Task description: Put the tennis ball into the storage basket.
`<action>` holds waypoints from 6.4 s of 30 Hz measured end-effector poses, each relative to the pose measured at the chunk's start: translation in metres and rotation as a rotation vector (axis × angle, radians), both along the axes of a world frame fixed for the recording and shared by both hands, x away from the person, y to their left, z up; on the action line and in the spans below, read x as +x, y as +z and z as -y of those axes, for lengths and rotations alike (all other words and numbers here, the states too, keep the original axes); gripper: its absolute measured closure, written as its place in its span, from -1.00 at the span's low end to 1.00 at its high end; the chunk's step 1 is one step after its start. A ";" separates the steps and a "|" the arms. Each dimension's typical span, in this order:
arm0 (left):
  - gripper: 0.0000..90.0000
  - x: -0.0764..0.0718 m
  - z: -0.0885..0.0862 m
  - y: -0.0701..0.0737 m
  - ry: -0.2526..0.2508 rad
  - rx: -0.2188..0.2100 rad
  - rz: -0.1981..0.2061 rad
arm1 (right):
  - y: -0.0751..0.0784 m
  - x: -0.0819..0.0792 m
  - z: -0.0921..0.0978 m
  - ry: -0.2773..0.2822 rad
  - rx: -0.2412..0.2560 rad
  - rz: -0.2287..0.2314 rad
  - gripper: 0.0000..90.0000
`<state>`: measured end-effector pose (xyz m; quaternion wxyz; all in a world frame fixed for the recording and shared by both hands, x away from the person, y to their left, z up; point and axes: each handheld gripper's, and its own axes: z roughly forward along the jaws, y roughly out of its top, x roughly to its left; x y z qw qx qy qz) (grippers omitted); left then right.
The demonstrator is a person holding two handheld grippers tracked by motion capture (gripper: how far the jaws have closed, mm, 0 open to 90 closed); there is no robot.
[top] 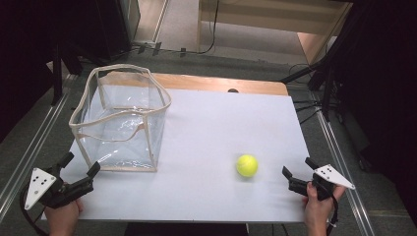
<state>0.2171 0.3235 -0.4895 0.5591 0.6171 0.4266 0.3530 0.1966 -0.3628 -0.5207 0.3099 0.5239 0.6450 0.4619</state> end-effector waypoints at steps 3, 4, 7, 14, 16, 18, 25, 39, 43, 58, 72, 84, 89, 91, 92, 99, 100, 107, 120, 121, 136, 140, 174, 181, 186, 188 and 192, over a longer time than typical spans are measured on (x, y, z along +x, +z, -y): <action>-0.78 0.000 0.000 0.000 0.001 0.002 -0.002 | 0.001 -0.001 0.002 -0.004 0.020 -0.002 -0.97; -0.78 0.000 0.000 0.000 0.000 0.002 -0.002 | 0.001 -0.001 0.003 -0.002 0.020 -0.004 -0.97; -0.78 -0.001 0.000 0.000 0.006 0.003 -0.001 | 0.003 -0.001 0.004 0.001 0.023 -0.006 -0.97; -0.78 -0.001 0.001 0.000 0.008 0.012 0.000 | 0.011 -0.003 0.003 0.013 -0.002 -0.019 -0.97; -0.78 -0.001 0.001 0.000 0.008 0.014 0.001 | 0.014 -0.003 0.003 0.019 -0.007 -0.030 -0.97; -0.78 -0.001 0.001 0.000 0.003 0.015 0.003 | 0.017 -0.003 0.001 0.038 -0.017 -0.041 -0.97; -0.78 -0.001 0.002 0.000 0.005 0.024 0.000 | 0.028 0.005 -0.015 0.133 -0.070 -0.076 -0.97; -0.78 -0.001 0.003 0.000 0.008 0.030 0.000 | 0.046 0.020 -0.033 0.216 -0.113 -0.128 -1.00; -0.78 -0.001 0.003 0.000 -0.001 0.025 0.008 | 0.053 0.025 -0.039 0.249 -0.114 -0.144 -1.00; -0.78 -0.004 0.000 -0.001 -0.008 0.013 0.029 | 0.067 0.048 -0.064 0.321 -0.193 -0.232 -1.00; -0.78 -0.004 0.000 -0.001 -0.009 0.008 0.036 | 0.069 0.067 -0.084 0.413 -0.258 -0.335 -1.00; -0.78 -0.004 0.001 -0.001 -0.006 0.009 0.036 | 0.067 0.079 -0.101 0.472 -0.298 -0.426 -1.00; -0.78 -0.004 0.001 -0.001 -0.008 0.008 0.038 | 0.066 0.083 -0.106 0.491 -0.309 -0.454 -1.00; -0.78 -0.004 0.001 -0.001 -0.004 0.014 0.034 | 0.065 0.085 -0.110 0.504 -0.317 -0.483 -1.00; -0.78 -0.004 0.001 -0.001 -0.004 0.014 0.034 | 0.065 0.086 -0.112 0.507 -0.325 -0.488 -1.00; -0.78 -0.004 0.001 -0.001 -0.006 0.016 0.032 | 0.064 0.091 -0.119 0.532 -0.351 -0.533 -1.00; -0.78 -0.004 0.001 -0.001 -0.008 0.017 0.032 | 0.063 0.093 -0.121 0.539 -0.354 -0.551 -1.00; -0.78 -0.004 0.001 -0.001 -0.008 0.018 0.032 | 0.059 0.095 -0.125 0.549 -0.373 -0.596 -1.00; -0.78 -0.004 0.003 -0.001 -0.006 0.022 0.035 | 0.050 0.098 -0.132 0.564 -0.413 -0.667 -1.00; -0.78 -0.004 0.003 -0.001 -0.005 0.023 0.035 | 0.050 0.098 -0.133 0.562 -0.415 -0.674 -1.00; -0.78 -0.004 0.003 -0.001 -0.004 0.025 0.034 | 0.044 0.101 -0.137 0.573 -0.435 -0.720 -1.00; -0.78 -0.004 0.003 -0.001 -0.004 0.024 0.034 | 0.044 0.102 -0.137 0.573 -0.435 -0.731 -1.00; -0.78 -0.004 0.003 -0.001 -0.005 0.028 0.033 | 0.038 0.104 -0.140 0.557 -0.434 -0.731 -0.56; -0.78 -0.004 0.003 -0.001 -0.004 0.032 0.032 | 0.038 0.104 -0.139 0.556 -0.427 -0.731 -0.50; -0.78 -0.004 0.003 -0.001 -0.004 0.032 0.033 | 0.038 0.104 -0.139 0.559 -0.426 -0.730 -0.49; -0.78 -0.004 0.003 -0.001 -0.004 0.032 0.034 | 0.038 0.104 -0.139 0.559 -0.424 -0.727 -0.48; -0.78 -0.004 0.003 -0.001 -0.004 0.032 0.034 | 0.038 0.104 -0.139 0.557 -0.427 -0.727 -0.48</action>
